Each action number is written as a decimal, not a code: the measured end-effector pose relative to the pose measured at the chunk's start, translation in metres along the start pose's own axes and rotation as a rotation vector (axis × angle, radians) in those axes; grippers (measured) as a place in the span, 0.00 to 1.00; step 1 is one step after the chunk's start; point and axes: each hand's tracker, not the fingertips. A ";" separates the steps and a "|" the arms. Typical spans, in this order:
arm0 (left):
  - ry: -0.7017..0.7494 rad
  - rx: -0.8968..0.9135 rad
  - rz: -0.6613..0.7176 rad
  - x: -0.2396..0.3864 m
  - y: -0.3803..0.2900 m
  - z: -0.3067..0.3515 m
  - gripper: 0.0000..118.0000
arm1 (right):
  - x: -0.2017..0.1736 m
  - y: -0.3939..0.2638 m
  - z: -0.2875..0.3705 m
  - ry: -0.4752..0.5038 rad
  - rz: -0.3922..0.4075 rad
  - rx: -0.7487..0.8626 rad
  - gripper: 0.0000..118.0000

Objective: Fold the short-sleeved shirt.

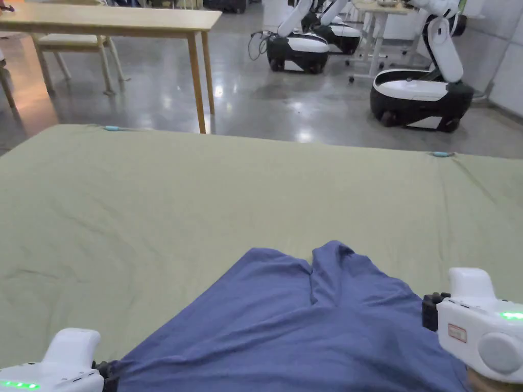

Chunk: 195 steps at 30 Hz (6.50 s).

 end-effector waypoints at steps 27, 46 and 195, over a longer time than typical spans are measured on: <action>-0.016 0.181 0.057 0.000 0.062 0.022 0.03 | -0.010 0.070 0.046 0.179 -0.001 0.144 0.04; 0.146 0.656 0.001 0.023 0.367 0.180 0.02 | 0.059 0.305 0.282 0.035 -0.023 0.715 0.04; -0.045 0.332 0.030 0.082 0.000 0.067 0.99 | 0.026 -0.103 0.153 0.047 -0.166 0.147 0.94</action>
